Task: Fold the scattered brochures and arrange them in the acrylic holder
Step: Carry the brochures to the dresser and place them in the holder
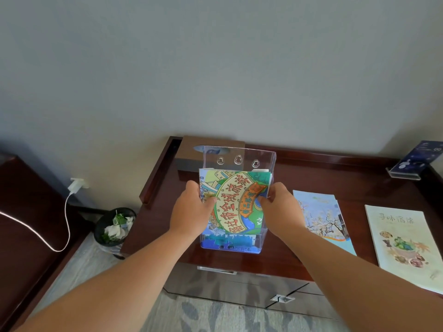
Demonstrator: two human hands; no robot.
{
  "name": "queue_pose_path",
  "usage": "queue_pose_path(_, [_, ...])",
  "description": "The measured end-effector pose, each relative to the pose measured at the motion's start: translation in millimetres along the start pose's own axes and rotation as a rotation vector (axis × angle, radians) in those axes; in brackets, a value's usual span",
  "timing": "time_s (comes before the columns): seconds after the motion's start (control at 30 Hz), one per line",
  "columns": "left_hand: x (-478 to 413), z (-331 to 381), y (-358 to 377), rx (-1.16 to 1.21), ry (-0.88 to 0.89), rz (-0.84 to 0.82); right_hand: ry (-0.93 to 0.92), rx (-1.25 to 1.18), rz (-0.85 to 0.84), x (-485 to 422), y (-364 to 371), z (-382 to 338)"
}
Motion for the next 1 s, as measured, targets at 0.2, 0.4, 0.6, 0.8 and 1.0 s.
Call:
queue_pose_path(0.2, [2.1,-4.4,6.1,-0.072,0.006,0.021,0.011,0.045,0.023,2.3,3.0,3.9])
queue_pose_path(0.4, [3.7,-5.5,6.7,-0.151,0.03,0.049,0.001,0.193,0.015,5.7,4.1,5.8])
queue_pose_path(0.6, [6.5,-8.1,12.1,-0.148,0.018,0.038,0.062,0.232,-0.016,8.6,6.0,13.3])
queue_pose_path(0.8, [7.4,-9.3,10.4,-0.107,0.011,0.059,0.087,0.143,0.015,10.4,7.7,12.8])
queue_pose_path(1.0, [10.1,-10.0,10.9,-0.224,0.013,0.055,0.094,0.184,0.002,11.6,8.0,19.2])
Point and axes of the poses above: each hand's wrist, its own x-axis away from the middle knuckle, its own y-axis out of the palm, z = x × y, the point moved 7 cm from there along -x, towards the middle knuckle, and after that the axes turned 2 degrees about -y, right-handed, at the moved point
